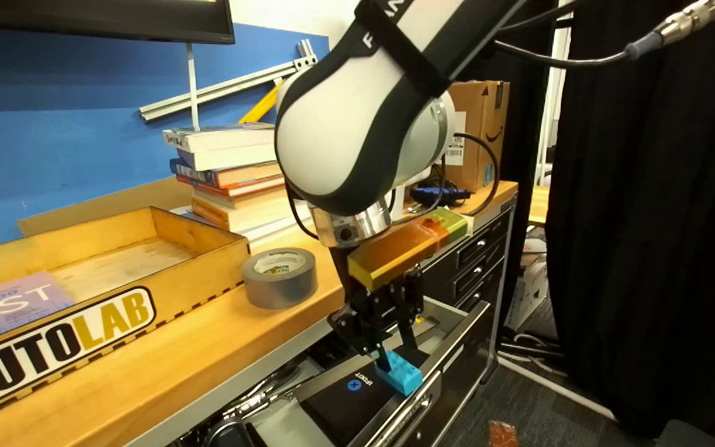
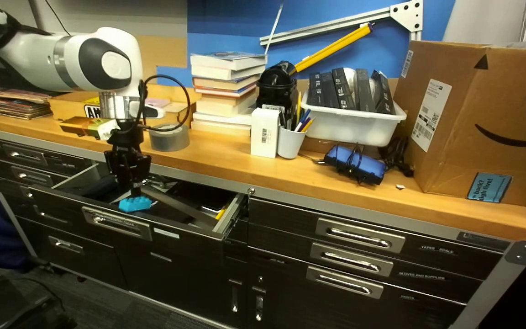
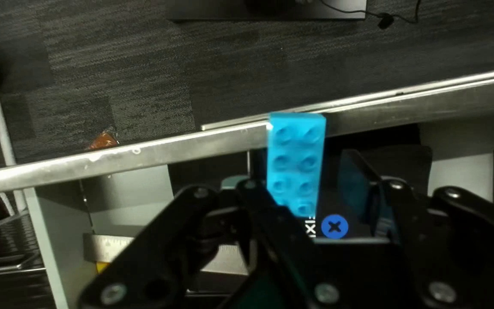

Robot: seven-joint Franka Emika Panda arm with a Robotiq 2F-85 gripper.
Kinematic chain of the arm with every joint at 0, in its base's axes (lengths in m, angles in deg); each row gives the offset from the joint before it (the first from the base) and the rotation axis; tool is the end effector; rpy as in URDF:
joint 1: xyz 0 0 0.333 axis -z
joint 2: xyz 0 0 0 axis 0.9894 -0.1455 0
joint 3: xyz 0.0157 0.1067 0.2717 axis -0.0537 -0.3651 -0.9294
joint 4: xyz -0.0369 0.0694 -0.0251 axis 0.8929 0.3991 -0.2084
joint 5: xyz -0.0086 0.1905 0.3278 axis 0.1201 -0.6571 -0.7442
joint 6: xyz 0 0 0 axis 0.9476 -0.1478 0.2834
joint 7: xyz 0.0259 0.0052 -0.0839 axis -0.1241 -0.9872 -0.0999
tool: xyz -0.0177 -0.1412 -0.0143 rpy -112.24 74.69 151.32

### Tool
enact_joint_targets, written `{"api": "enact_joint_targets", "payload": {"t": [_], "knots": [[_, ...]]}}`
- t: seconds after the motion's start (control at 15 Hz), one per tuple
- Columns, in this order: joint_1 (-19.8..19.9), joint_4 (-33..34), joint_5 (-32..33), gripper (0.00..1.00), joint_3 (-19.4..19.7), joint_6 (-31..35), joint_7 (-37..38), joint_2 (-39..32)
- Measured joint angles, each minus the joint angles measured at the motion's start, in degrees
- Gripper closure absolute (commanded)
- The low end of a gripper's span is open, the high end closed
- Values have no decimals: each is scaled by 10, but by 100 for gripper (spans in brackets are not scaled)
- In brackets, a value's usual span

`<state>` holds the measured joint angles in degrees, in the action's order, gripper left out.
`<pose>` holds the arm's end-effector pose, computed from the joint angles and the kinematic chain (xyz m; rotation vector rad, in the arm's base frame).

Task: Put the blue block inside the open drawer then close the drawer

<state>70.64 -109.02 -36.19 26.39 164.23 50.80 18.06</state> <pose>0.4453 0.1430 0.2558 2.9461 0.0855 -0.3346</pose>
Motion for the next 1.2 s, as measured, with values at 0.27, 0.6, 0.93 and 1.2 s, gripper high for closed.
{"api": "enact_joint_targets", "payload": {"t": [0.27, 0.6, 0.93, 1.2], "knots": [[7, -21, 0, 0, 0, 20, 9, 13], [19, -72, 0, 0, 3, 23, -21, 87], [37, -132, -9, 0, 14, 25, -67, 115], [45, -155, -14, 0, 22, 42, -94, 96]]}}
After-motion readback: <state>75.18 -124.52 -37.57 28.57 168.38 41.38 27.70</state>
